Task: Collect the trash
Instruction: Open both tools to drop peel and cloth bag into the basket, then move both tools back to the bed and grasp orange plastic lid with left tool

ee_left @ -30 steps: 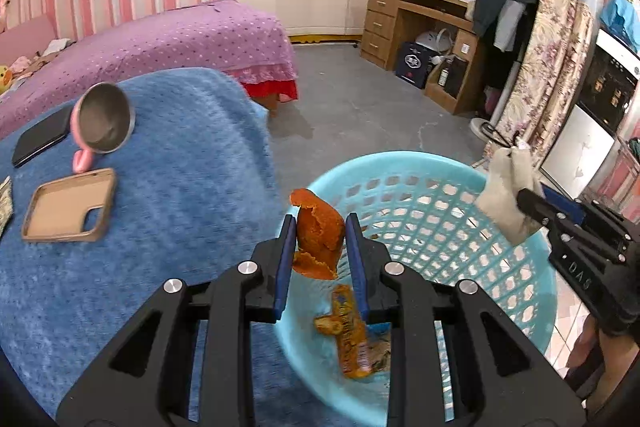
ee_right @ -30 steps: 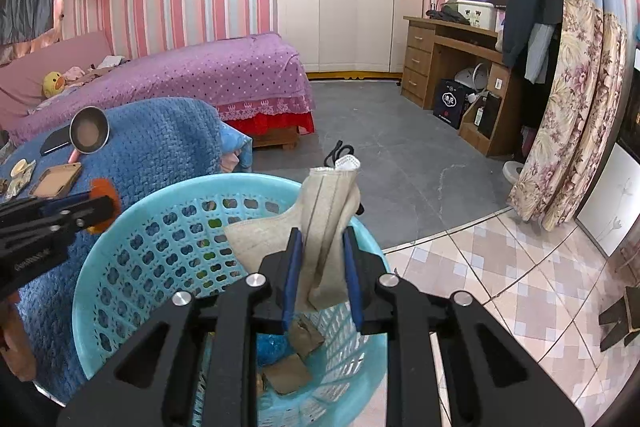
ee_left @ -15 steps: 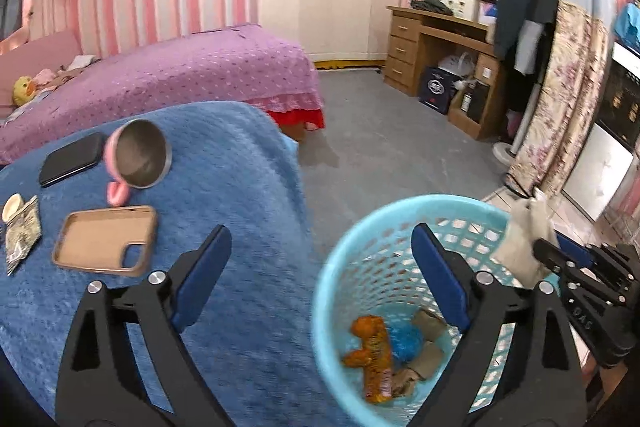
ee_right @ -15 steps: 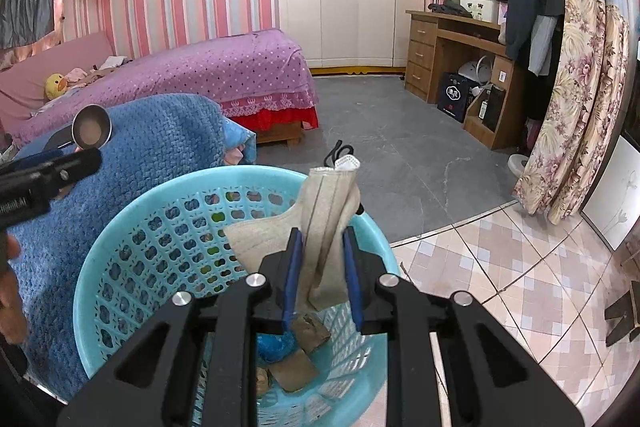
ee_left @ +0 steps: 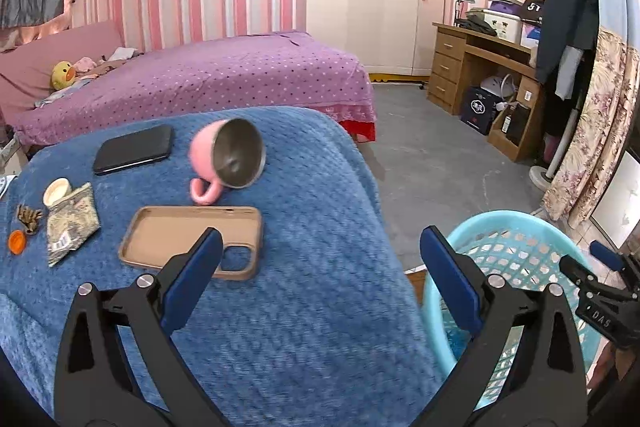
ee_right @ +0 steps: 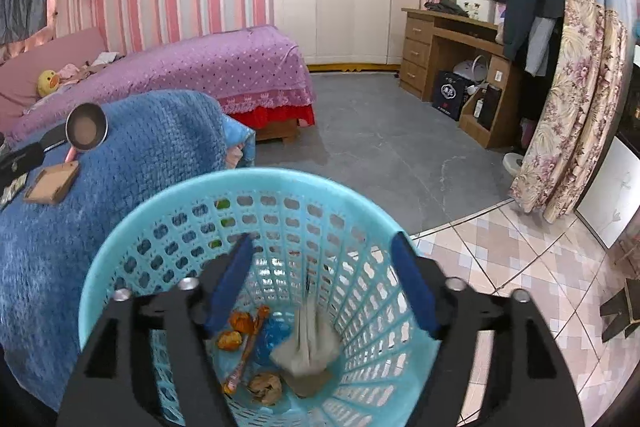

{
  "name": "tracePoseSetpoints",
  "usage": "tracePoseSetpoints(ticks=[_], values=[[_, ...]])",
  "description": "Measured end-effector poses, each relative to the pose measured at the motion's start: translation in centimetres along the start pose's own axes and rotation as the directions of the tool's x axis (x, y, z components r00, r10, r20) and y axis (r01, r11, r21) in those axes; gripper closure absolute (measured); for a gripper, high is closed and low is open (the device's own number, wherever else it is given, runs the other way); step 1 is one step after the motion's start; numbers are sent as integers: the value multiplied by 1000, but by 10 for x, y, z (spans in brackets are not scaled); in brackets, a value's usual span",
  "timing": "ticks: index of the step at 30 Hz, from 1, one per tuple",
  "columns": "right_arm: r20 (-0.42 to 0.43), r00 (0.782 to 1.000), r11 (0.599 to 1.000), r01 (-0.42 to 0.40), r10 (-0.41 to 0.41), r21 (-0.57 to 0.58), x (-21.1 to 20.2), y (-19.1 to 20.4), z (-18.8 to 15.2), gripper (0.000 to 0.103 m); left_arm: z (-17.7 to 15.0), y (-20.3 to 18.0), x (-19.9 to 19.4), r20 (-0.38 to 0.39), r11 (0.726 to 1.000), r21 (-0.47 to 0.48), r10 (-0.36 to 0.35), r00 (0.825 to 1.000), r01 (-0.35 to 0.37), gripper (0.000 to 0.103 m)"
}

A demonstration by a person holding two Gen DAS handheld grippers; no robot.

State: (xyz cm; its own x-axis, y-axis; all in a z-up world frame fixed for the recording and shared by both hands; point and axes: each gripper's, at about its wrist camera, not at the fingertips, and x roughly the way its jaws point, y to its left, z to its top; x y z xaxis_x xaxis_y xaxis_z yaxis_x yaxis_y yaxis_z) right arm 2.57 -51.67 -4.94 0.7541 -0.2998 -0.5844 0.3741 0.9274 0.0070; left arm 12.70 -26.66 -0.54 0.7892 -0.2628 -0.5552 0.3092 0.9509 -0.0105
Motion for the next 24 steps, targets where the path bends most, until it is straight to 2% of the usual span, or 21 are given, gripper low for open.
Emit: tracePoseSetpoints(ticks=[3,13,20,24], values=[[31,999,1000,26,-26,13,-6,10,5,8,-1,11,-5,5,1000,4,16,1000,-16,6],[63,998,1000,2,0,-30,-9,70,21,7,-4,70,-26,35,998,8,59,998,-59,6],[69,996,998,-53,55,-29,-10,108,23,7,-7,128,-26,25,990,24,140,990,-141,6],[63,996,996,-60,64,-67,-7,135,24,7,-10,163,-23,13,987,7,160,987,-160,6]])
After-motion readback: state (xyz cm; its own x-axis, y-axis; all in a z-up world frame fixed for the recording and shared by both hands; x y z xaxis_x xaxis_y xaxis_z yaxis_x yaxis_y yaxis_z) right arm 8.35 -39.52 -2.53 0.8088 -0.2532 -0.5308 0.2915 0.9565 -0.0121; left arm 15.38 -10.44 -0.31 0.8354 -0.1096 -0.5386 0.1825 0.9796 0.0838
